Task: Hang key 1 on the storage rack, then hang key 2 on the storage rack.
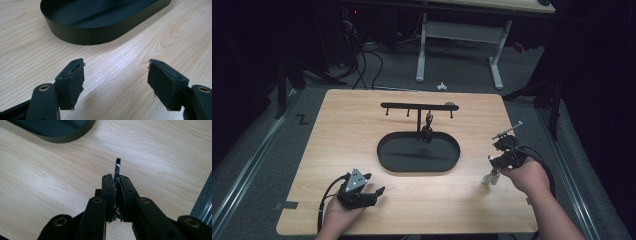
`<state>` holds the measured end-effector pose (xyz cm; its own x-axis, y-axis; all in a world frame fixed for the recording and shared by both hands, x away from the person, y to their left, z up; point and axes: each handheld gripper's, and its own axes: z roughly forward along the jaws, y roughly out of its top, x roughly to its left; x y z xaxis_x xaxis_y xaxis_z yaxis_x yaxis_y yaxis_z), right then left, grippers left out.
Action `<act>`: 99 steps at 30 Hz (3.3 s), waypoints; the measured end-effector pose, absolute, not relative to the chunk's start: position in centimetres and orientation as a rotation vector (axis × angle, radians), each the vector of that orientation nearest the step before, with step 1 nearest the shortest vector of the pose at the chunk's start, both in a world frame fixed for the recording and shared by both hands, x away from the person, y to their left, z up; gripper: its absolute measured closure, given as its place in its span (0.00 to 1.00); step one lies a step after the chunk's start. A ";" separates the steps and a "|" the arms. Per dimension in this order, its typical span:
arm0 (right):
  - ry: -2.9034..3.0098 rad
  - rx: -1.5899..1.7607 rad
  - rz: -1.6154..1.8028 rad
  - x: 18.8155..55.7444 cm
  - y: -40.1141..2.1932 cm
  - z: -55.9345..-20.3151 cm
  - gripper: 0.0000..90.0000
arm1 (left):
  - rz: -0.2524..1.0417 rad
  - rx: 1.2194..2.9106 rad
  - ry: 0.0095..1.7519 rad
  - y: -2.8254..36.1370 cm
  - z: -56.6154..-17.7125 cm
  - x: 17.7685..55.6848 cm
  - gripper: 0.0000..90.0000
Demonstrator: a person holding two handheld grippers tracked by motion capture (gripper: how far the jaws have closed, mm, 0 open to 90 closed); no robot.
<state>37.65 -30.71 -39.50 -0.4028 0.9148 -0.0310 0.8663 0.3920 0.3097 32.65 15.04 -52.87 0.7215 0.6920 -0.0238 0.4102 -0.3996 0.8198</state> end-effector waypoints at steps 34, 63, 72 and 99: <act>2.459 1.516 0.388 38.6 -28.2 -37.0 0.94 | 0.407 2.053 0.833 15.2 -52.7 32.7 0.33; 2.477 1.411 0.463 41.2 -23.7 -33.6 0.94 | 0.414 2.042 0.838 15.4 -52.6 32.6 0.33; 2.496 1.384 0.474 42.1 -22.4 -33.4 0.94 | 0.415 2.034 0.834 15.5 -52.5 32.6 0.34; 2.510 1.334 0.530 44.7 -19.5 -32.0 0.94 | 0.425 2.050 0.839 15.5 -52.6 32.4 0.34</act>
